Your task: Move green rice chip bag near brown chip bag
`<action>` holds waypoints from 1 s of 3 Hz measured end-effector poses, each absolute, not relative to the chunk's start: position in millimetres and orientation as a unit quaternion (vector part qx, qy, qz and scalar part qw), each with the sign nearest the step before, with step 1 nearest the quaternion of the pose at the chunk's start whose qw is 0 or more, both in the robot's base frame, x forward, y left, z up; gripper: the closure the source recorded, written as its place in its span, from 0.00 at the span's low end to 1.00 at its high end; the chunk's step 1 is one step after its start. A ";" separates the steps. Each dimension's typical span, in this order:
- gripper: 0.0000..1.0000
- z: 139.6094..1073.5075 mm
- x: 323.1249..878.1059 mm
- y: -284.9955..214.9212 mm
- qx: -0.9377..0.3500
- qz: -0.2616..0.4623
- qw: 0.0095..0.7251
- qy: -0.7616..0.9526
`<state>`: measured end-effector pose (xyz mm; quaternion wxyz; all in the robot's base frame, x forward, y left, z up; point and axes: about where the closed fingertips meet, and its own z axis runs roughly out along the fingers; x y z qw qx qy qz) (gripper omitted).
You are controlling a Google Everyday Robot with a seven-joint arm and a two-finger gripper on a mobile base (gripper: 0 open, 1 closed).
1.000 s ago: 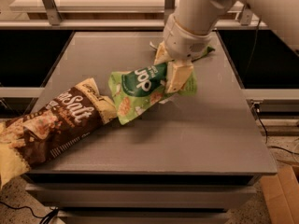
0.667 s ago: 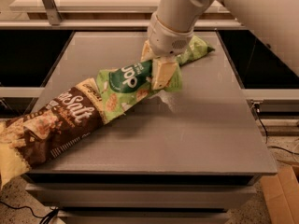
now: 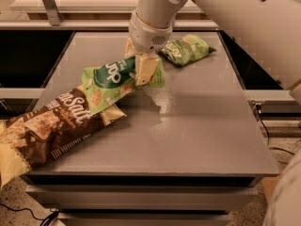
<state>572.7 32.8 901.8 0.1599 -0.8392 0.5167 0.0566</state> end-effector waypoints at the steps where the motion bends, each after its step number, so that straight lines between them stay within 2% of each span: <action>1: 0.83 897.0 578.0 44.1 -0.842 0.069 0.159 0.512; 3: 0.36 889.1 580.5 53.9 -0.842 0.084 0.157 0.509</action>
Offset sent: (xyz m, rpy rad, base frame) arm 0.0075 0.0214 -0.0124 0.0237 0.0617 0.0293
